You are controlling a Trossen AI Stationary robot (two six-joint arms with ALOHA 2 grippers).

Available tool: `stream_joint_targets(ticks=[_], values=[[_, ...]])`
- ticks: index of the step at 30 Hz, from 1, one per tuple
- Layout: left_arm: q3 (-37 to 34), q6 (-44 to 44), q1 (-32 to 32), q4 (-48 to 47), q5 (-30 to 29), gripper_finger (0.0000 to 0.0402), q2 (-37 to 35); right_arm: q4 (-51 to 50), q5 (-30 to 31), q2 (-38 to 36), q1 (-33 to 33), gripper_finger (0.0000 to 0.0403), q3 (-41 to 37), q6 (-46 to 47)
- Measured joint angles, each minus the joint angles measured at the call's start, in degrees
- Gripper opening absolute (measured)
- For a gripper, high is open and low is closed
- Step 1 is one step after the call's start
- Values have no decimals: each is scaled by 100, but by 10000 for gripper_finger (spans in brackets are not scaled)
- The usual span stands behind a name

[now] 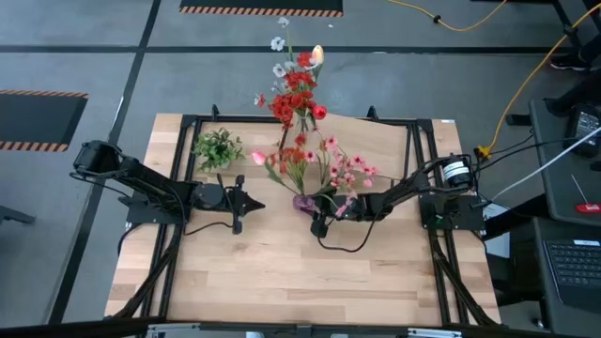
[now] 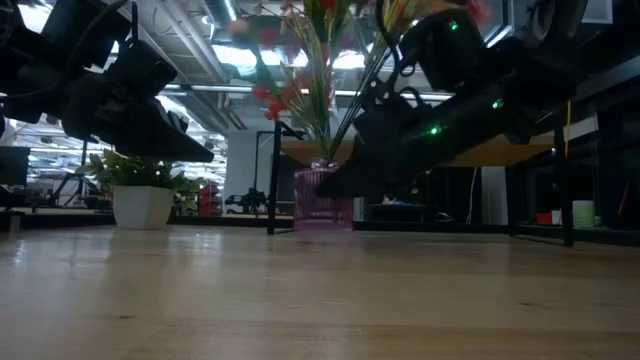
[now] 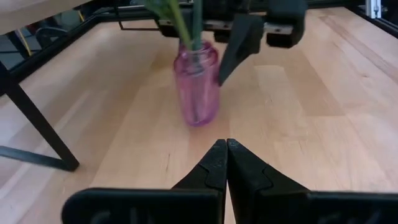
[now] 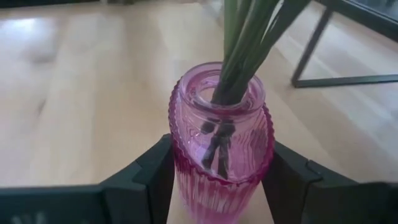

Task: Pick and place flowers into a vace then onto a shelf
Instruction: Put the purple vase with the flowers on the shelf

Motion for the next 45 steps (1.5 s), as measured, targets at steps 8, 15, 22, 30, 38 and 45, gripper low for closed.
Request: stream_joint_targets(ticks=[8, 15, 22, 30, 38, 45], values=[[0, -3, 0, 23, -21, 3, 0, -775, 282, -509, 372, 187, 0, 22], [0, -5, 0, 45, -43, 3, 0, -1662, 471, -1051, 836, 187, 0, 448], [0, -25, 0, 78, -103, 2, 0, -2319, 504, -1722, 1309, 187, 2, 509], [2, -23, 0, 219, -103, 2, 0, -3276, 994, -2464, 1761, 187, 2, 646], [2, -23, 1, 225, -103, 2, 0, -3700, 1105, -3078, 1906, 187, 2, 666], [2, -23, 1, 241, -103, 1, 0, -4290, 1093, -3797, 1906, 187, 2, 612]])
